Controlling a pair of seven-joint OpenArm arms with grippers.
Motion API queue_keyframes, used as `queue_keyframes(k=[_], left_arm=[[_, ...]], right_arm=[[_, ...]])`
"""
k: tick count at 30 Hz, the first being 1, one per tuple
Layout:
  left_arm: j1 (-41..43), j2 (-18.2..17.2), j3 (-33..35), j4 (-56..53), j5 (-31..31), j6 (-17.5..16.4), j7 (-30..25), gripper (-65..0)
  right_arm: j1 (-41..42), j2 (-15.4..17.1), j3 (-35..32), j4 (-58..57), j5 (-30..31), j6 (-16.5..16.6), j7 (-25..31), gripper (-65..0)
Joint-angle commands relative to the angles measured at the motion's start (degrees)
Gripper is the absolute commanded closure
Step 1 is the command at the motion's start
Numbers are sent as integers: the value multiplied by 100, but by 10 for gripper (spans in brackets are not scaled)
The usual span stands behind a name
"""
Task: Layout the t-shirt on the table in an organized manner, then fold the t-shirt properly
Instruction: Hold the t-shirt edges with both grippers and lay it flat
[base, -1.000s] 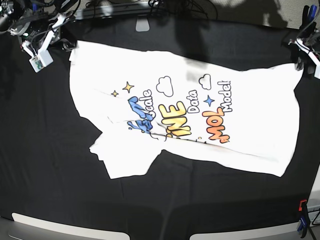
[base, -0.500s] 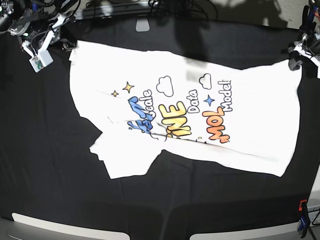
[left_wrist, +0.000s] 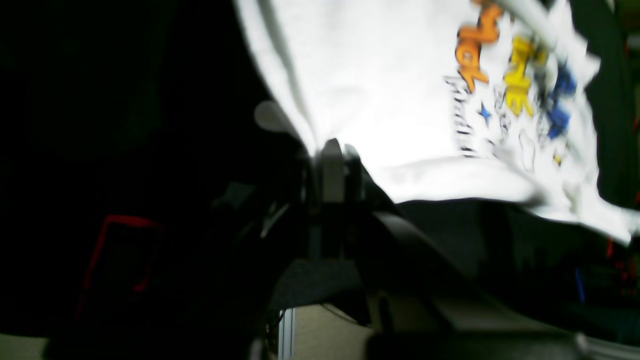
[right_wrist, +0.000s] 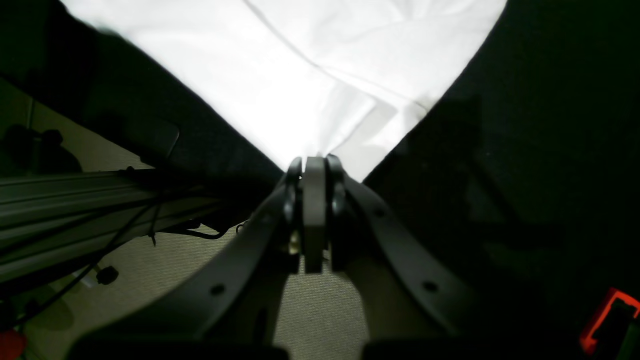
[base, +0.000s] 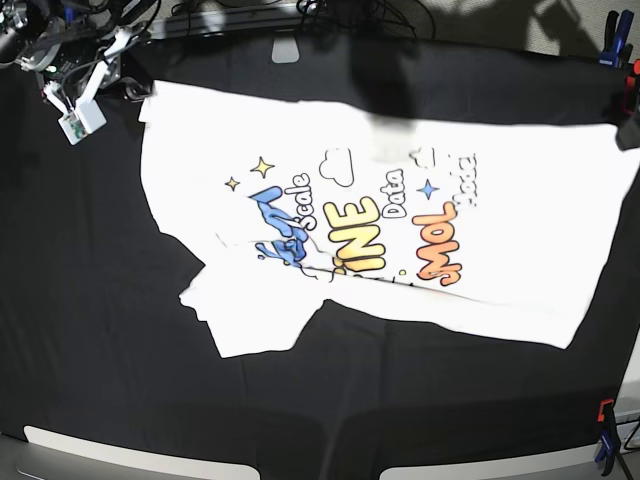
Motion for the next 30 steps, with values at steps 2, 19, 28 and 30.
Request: queue_keyframes(k=[2,19,28,30], left_arm=[[-4,-199,-83,83,-138,-36,-68,-46],[-4,-205,-81,83,525,-36,-957,-218],[170,-205,-76,474,1967,-36,-1532,-215],[424,-205,-76,769,2321,-36,-2131,-215]], right_arm=[[22,76,50,105,76,28,68,0],[894,79,50,273,83,28,76,-11],[1047,79,50,313,79,28,326,-11],[1045,76,50,313,79,28,468,-11]])
